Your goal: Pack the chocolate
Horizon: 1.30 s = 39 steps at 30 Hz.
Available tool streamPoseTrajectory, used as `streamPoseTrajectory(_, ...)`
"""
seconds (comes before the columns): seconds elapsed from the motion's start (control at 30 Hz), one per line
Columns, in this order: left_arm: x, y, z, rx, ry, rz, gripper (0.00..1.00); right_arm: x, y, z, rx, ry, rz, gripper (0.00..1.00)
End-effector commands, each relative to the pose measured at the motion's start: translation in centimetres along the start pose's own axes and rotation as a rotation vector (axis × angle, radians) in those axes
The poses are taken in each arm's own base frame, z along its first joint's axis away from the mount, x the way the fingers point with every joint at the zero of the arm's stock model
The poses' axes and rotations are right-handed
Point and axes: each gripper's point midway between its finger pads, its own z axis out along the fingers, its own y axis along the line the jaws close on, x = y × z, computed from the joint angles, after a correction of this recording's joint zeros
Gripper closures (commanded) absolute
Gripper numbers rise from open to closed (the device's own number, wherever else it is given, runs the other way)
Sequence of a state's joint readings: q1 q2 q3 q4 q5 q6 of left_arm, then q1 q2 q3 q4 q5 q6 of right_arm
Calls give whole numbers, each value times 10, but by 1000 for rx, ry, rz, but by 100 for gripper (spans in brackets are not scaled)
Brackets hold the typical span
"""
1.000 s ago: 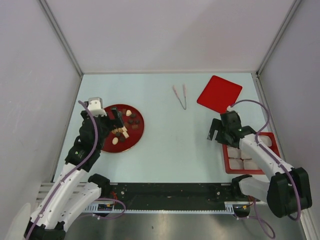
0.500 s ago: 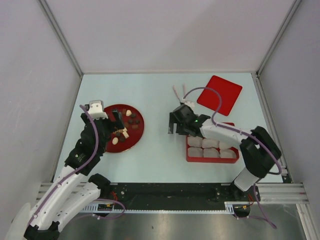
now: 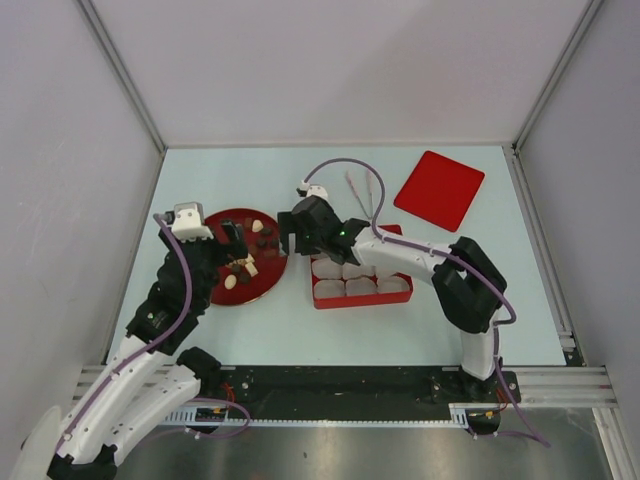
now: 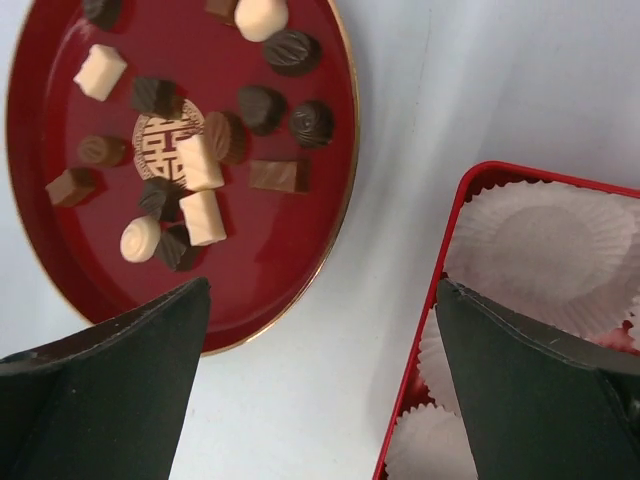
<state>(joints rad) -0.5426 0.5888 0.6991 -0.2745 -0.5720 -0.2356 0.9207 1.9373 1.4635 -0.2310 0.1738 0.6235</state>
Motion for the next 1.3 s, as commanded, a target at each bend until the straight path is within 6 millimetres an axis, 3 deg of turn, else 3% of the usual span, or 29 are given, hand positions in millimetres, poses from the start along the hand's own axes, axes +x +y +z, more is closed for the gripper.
streamPoseTrajectory(0.0,3,-8,3,29,0,-25,0,-57,11,-48,-33,-117,-74,0)
streamPoseTrajectory(0.03,6,-10,4,31,10,-30,0,-53,-4,-56,17,-90,-91,0)
streamPoseTrajectory(0.07,8,-14,4,51,18,-33,0,-66,-17,-71,46,-110,-87,0)
streamPoseTrajectory(0.13,13,-19,7,69,39,-33,0,-56,-52,-84,137,-65,-107,0)
streamPoseTrajectory(0.17,15,-22,9,77,50,-28,0,-69,-74,-100,172,-93,-75,0)
streamPoseTrajectory(0.2,17,-24,10,84,61,-23,0,-68,-89,-110,200,-87,-63,0)
streamPoseTrajectory(0.23,18,-25,11,83,70,-16,0,-51,-115,-113,247,-51,-45,0)
streamPoseTrajectory(0.27,21,-27,15,77,86,-4,0,-54,-141,-119,286,-57,-4,0)
streamPoseTrajectory(0.3,23,-26,16,72,99,5,0,-54,-152,-135,280,-64,25,0)
streamPoseTrajectory(0.33,25,-28,18,73,109,12,0,-37,-172,-137,306,-24,47,0)
streamPoseTrajectory(0.43,30,-33,23,82,140,27,0,-32,-202,-158,297,-35,122,0)
streamPoseTrajectory(0.47,28,-36,24,89,143,26,0,-14,-215,-157,309,-3,139,0)
streamPoseTrajectory(0.5,34,-38,27,90,165,37,0,-18,-217,-164,275,-28,166,0)
streamPoseTrajectory(0.57,33,-44,30,106,178,34,0,1,-227,-163,268,-1,190,0)
streamPoseTrajectory(0.7,38,-56,38,129,219,32,0,25,-224,-159,200,28,229,0)
streamPoseTrajectory(0.93,45,-92,59,207,299,6,0,51,-198,-158,51,50,268,0)
streamPoseTrajectory(1.13,58,-120,86,239,389,28,0,65,-146,-168,-106,56,158,0)
streamPoseTrajectory(1.17,53,-125,90,247,384,28,0,68,-139,-169,-130,58,125,0)
streamPoseTrajectory(1.2,65,-129,97,242,418,47,0,70,-129,-173,-167,55,95,0)
streamPoseTrajectory(1.27,61,-138,105,249,422,57,0,75,-123,-175,-188,65,63,0)
